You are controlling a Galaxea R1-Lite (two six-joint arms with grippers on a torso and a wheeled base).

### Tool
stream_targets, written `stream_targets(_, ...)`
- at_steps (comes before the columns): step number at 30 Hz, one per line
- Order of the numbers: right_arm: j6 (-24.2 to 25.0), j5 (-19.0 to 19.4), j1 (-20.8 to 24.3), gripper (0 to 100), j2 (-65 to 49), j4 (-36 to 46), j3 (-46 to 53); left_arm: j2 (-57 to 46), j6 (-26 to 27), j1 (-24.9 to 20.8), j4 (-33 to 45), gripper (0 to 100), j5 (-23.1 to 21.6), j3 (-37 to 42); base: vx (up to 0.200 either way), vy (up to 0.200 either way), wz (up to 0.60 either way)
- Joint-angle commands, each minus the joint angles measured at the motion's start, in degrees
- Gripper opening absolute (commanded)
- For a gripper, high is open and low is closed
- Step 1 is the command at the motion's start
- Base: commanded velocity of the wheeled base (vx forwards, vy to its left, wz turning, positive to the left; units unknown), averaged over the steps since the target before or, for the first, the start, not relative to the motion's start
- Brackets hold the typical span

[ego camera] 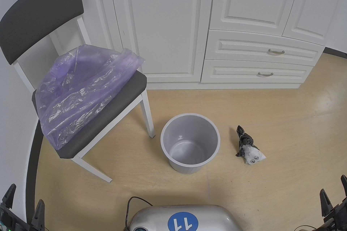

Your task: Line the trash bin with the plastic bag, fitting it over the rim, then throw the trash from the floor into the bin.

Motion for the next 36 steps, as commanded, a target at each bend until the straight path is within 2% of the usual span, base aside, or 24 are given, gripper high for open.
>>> stream_targets(1,-0.15,0.15,0.01,100,-0.93,-0.04,1.01,-0.84,0.34,0.01,-0.08,100,-0.33,1.01,0.0,0.0,0.0)
stream_targets(6,0.2,0.33,0.01,100,-0.93,-0.22,1.01,-0.84,-0.1,0.1,-0.17,100,-0.24,1.01,0.0,0.0,0.0)
stream_targets(8,2.14,0.24,0.09,100,-0.93,-1.18,0.84,-0.84,-2.12,0.1,0.01,100,0.73,0.92,0.0,0.0,0.0)
stream_targets(9,6.09,0.15,0.18,100,-0.93,-4.08,-0.22,-0.84,-3.61,0.1,0.01,100,1.78,0.92,0.0,0.0,0.0)
stream_targets(11,16.99,0.94,0.36,100,-0.66,-9.18,-5.93,-0.84,-4.85,0.1,-0.08,100,2.57,0.92,0.0,0.0,0.0)
stream_targets(12,19.54,1.56,0.45,100,-0.14,-8.83,-8.48,-0.84,-4.85,0.1,-0.26,100,2.75,1.01,0.0,0.0,0.0)
stream_targets(16,16.11,2.52,0.62,100,0.92,-3.73,-12.79,-0.75,-2.47,0.1,-4.04,100,1.78,-0.75,0.0,0.0,0.0)
stream_targets(17,10.93,3.05,0.71,100,1.62,0.4,-13.67,0.92,-2.12,-0.52,-7.46,100,-2.61,-6.99,0.0,0.0,0.0)
stream_targets(19,6.09,4.9,0.53,100,4.08,1.63,-13.84,4.61,-2.21,-1.4,-5.88,100,-5.6,-12.44,0.0,0.0,0.0)
stream_targets(21,3.9,5.95,0.36,100,6.37,1.63,-13.93,7.16,-1.51,-1.31,-3.77,100,-5.25,-14.46,0.0,0.0,0.0)
stream_targets(23,1.52,6.04,0.18,100,13.4,1.63,-15.69,14.28,1.22,-0.43,1.24,100,-3.84,-16.65,0.0,0.0,0.0)
stream_targets(25,1.08,5.95,0.18,100,16.04,1.63,-16.3,17.35,2.36,-0.08,2.47,100,-2.96,-17.18,0.0,0.0,0.0)
stream_targets(27,0.82,5.69,0.01,100,25.53,0.57,-19.29,28.17,3.59,0.62,2.38,100,0.29,-18.32,0.0,0.0,0.0)
stream_targets(30,1.52,4.81,0.01,100,32.3,-1.89,-21.66,36.51,3.68,0.54,0.53,100,1.17,-19.2,0.0,0.0,0.0)
stream_targets(34,3.72,-0.38,1.15,100,42.14,-10.59,-23.42,51.28,3.33,-0.87,-4.3,100,5.65,-20.96,0.0,0.0,0.0)
stream_targets(36,4.25,-1.96,1.94,100,43.99,-12.79,-23.51,54.18,2.98,-1.66,-5.79,100,6.97,-21.58,0.0,0.0,0.0)
